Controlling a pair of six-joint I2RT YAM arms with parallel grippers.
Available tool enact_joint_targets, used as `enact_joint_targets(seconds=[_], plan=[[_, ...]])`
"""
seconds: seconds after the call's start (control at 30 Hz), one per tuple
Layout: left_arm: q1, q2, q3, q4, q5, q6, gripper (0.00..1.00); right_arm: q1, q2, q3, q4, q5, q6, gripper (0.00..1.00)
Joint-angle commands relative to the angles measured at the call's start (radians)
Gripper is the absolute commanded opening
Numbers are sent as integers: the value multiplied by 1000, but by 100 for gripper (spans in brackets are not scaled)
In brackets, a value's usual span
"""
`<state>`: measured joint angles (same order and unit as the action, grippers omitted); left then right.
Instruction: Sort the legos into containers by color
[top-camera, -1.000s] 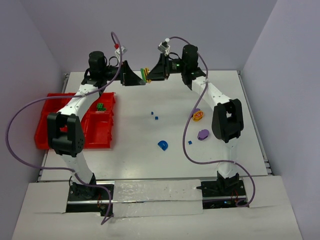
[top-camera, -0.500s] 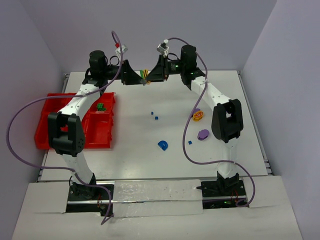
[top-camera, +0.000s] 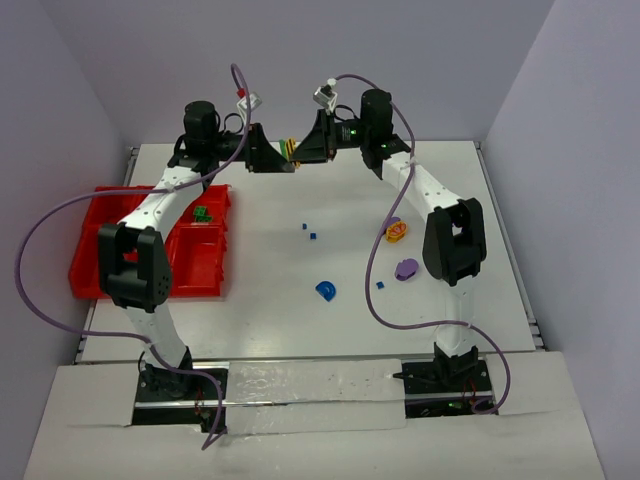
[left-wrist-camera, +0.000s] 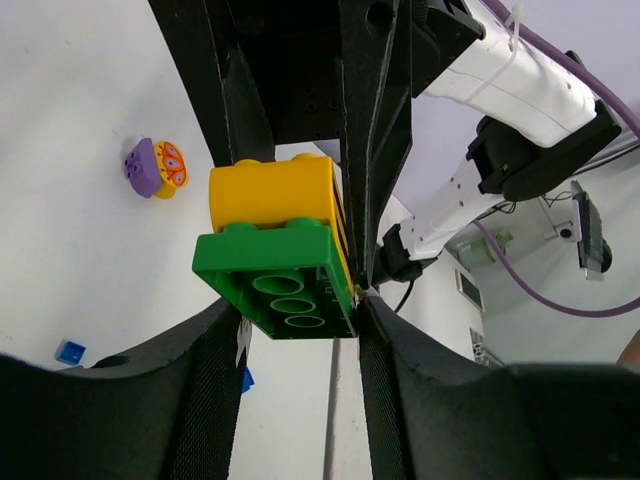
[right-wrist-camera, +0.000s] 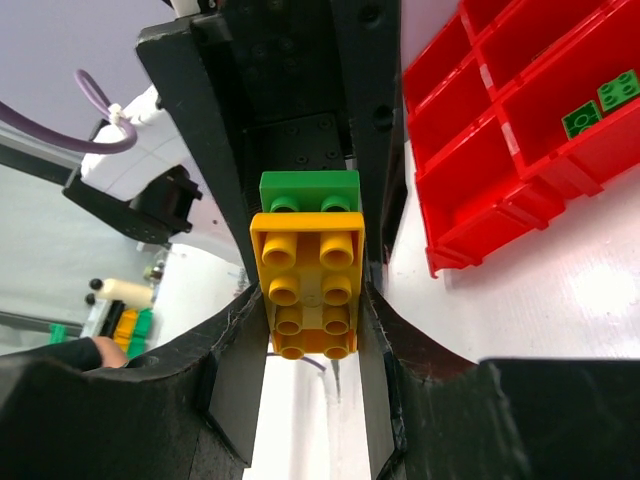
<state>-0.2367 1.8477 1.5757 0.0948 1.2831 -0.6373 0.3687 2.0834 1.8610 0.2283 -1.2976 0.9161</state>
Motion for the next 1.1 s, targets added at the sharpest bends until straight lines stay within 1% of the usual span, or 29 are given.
enact_joint_targets(seconds=[0.0,0.03,0.07,0.1,0.13,0.2,0.27,0.33,0.4,0.47,0.5,0.6,0.7,0.8,0.87,0.9,0.97,1.07], plan=[[-7,10,53,-15,18,36,33,9,-23,47,2,-8,-19,0],[-7,9,52,-15,22,37,28,9,-23,47,-1,-6,-23,0],[-7,10,51,-16,25,37,20,9,-23,49,-9,-6,-27,0],[-8,10,55,-31,29,46,7,8,-22,53,-21,-6,-37,0],[-9,11,58,-54,32,59,1,7,-22,55,-27,-6,-45,0],[-7,12,75,-123,35,134,0,2,-20,64,-47,-6,-60,0],[-6,10,86,-236,32,193,0,-5,-19,72,-72,-6,-76,0],[-6,4,85,-280,30,232,0,-11,-20,75,-87,-6,-100,0],[1,1,81,-316,24,277,0,-19,-22,85,-156,-8,-166,0],[12,-2,84,-393,6,329,0,-23,-28,99,-274,-9,-249,0],[13,-2,84,-397,5,350,0,-26,-32,99,-279,-7,-269,0],[23,1,101,-487,-11,429,0,-35,-50,81,-335,-2,-321,0],[31,-6,84,-481,-14,426,0,-45,-53,82,-355,1,-339,0],[44,-24,33,-382,-13,358,0,-55,-52,87,-357,6,-338,0],[56,-38,-6,-280,-10,256,0,-61,-52,88,-357,10,-335,0],[61,-41,-15,-244,-11,238,0,-63,-54,88,-357,11,-336,0],[67,-40,-15,-249,-19,237,0,-65,-54,87,-357,13,-337,0],[94,-31,29,-357,-53,315,0,-72,-59,90,-383,30,-353,0]])
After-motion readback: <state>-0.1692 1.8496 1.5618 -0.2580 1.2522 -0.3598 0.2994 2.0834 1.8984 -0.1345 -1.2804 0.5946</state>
